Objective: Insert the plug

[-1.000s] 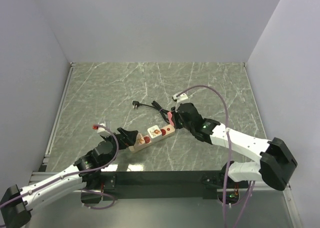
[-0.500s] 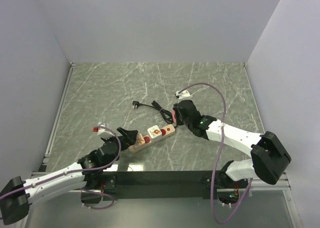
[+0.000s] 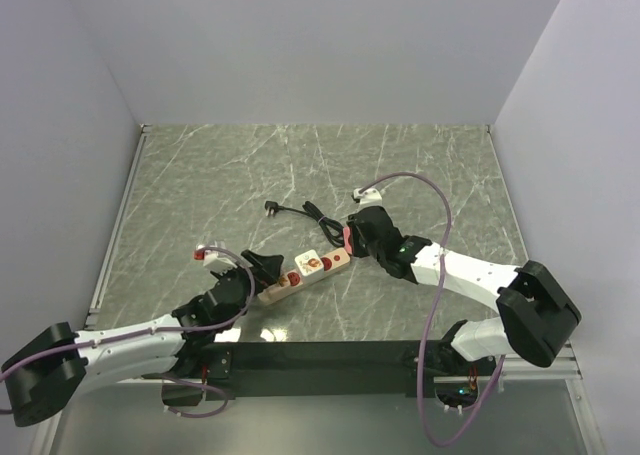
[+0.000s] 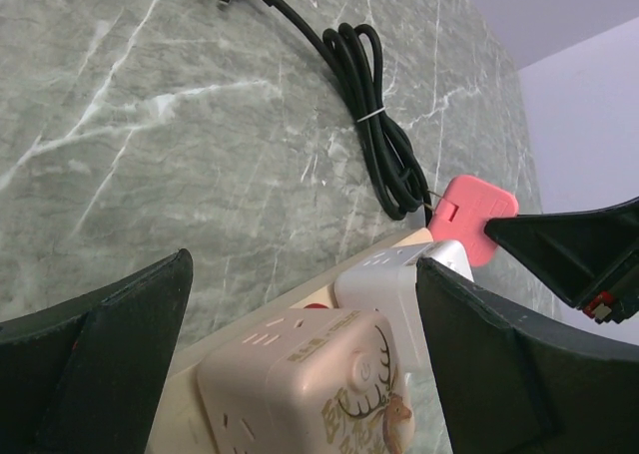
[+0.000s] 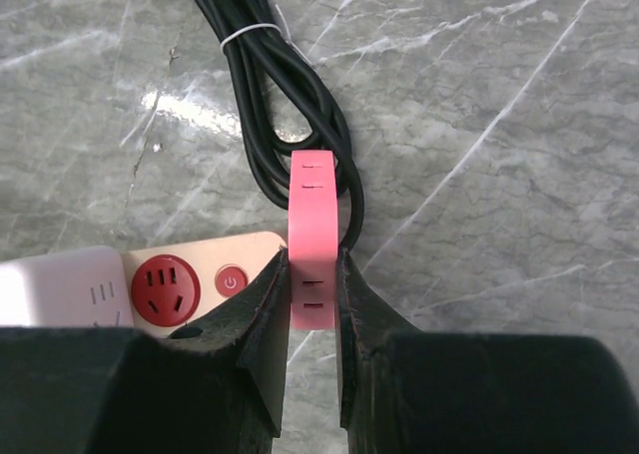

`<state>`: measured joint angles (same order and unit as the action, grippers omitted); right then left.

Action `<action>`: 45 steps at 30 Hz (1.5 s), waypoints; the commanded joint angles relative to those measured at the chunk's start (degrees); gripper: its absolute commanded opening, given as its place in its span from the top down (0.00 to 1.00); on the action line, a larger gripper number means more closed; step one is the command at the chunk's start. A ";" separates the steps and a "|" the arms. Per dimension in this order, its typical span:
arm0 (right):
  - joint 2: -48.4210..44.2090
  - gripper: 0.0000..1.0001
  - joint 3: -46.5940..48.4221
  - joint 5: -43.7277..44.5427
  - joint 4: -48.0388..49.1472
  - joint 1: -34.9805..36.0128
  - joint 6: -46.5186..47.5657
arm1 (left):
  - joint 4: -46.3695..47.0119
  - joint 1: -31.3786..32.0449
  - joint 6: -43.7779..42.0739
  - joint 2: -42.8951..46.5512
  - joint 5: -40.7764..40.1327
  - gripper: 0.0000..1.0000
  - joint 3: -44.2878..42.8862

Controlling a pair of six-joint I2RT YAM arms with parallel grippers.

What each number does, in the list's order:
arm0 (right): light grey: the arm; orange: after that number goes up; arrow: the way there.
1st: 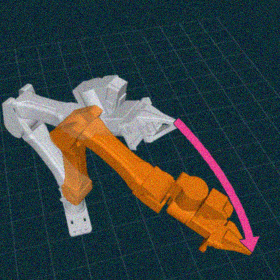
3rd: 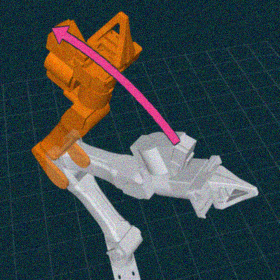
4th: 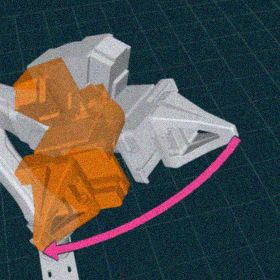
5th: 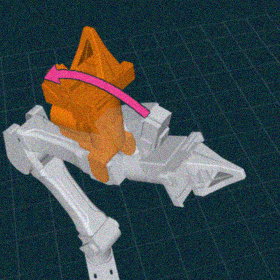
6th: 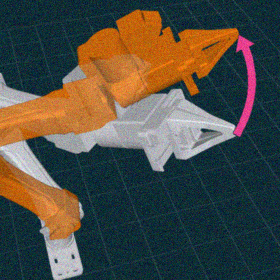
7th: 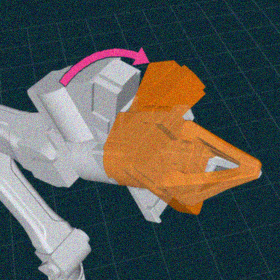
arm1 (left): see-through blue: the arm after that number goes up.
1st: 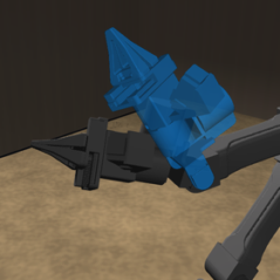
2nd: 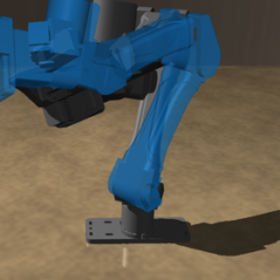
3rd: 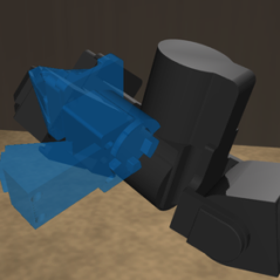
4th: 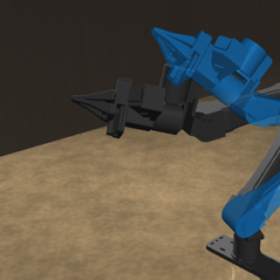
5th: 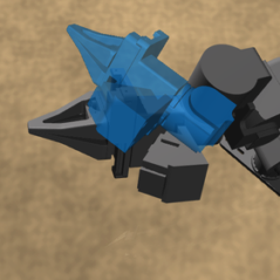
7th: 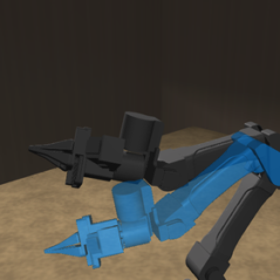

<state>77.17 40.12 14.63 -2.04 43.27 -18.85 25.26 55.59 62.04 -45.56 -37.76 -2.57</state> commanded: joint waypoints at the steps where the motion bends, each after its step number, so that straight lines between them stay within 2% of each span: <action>1: 1.15 1.00 -1.45 -2.50 1.52 0.76 -2.24 | 7.87 0.22 -0.61 -2.60 -0.56 0.00 3.97; 13: -2.36 1.00 -2.15 -6.71 -4.89 6.91 -7.16 | 21.49 0.13 -4.82 -15.78 -1.26 0.01 -0.06; 19: -3.86 1.00 -3.03 -10.94 -6.31 8.24 -8.39 | 26.85 -2.33 -6.93 -20.61 0.66 0.01 -1.91; 26: -4.92 1.00 -3.73 -17.97 -3.41 9.47 -8.66 | 34.68 -5.49 -10.27 -29.13 4.80 0.01 -5.34; 33: -4.57 1.00 -4.52 -25.25 0.81 10.17 -8.57 | 37.24 -8.13 -14.31 -30.99 5.32 0.01 -6.57; 37: -3.08 1.00 -4.26 -26.85 3.43 11.13 -8.22 | 38.19 -11.47 -16.51 -31.52 7.70 0.01 -7.71; 45: -3.42 1.00 -3.82 -29.84 6.26 12.37 -9.19 | 45.49 -14.02 -18.80 -38.02 13.05 0.01 -10.79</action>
<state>72.90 36.29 5.15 -3.53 51.13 -21.89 65.65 42.30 45.30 -82.02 -28.95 -11.57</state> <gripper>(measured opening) 0.275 0.995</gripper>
